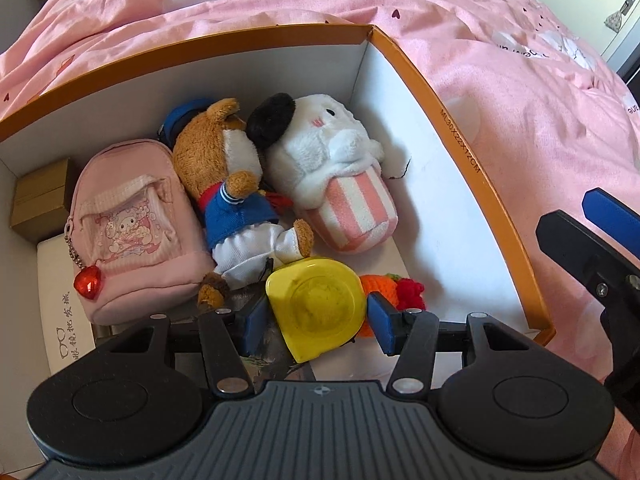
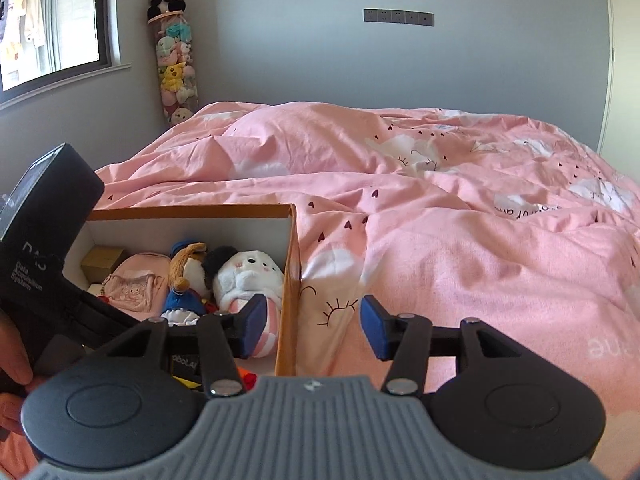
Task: Organize objects
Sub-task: 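Lower the tape measure into the box with the left tool while the right lowers the ball, then open both tools and withdraw them up from the orange box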
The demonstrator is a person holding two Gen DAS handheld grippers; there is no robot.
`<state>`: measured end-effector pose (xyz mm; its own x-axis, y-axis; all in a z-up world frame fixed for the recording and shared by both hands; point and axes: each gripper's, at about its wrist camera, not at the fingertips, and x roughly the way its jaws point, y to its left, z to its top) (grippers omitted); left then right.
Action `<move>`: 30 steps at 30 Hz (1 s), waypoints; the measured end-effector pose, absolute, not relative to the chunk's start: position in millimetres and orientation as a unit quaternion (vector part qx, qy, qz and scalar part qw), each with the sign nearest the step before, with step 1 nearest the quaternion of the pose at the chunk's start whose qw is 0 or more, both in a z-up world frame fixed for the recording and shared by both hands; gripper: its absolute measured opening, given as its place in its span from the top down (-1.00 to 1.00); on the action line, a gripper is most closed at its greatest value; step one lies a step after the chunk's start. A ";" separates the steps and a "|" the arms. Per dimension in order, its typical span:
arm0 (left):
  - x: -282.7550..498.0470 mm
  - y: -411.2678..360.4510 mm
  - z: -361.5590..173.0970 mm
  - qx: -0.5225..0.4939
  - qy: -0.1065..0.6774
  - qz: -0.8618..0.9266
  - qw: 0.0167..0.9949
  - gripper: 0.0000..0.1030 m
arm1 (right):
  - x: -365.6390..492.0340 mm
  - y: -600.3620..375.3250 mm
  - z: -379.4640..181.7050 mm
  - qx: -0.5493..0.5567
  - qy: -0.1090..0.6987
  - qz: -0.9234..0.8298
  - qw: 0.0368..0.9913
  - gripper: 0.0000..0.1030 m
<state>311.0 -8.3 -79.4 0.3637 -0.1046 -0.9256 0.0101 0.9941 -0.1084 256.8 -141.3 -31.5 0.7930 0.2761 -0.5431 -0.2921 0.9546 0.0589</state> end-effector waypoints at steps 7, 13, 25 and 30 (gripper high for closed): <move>314.7 -11.8 -83.0 -0.057 0.578 -0.044 0.813 -0.19 | 258.2 -146.2 -45.2 0.009 0.300 0.147 0.943 -0.06; 313.9 -2.6 -83.8 -0.075 0.593 -0.046 0.801 -0.21 | 257.1 -149.6 -48.6 0.016 0.301 0.146 0.942 -0.07; 286.4 16.7 -50.9 -0.084 0.549 -0.040 0.830 -0.33 | 246.1 -144.9 -41.4 0.013 0.298 0.158 0.941 -0.10; 266.3 16.0 -30.6 -0.086 0.497 -0.033 0.863 -0.33 | 233.6 -139.1 -33.0 0.008 0.291 0.171 0.941 -0.13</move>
<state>266.3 16.0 -30.6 0.5035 -0.1426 -0.8521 -0.0287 0.9830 -0.1814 233.6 -139.1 -33.0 0.7725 0.3257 -0.5451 -0.3164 0.9417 0.1142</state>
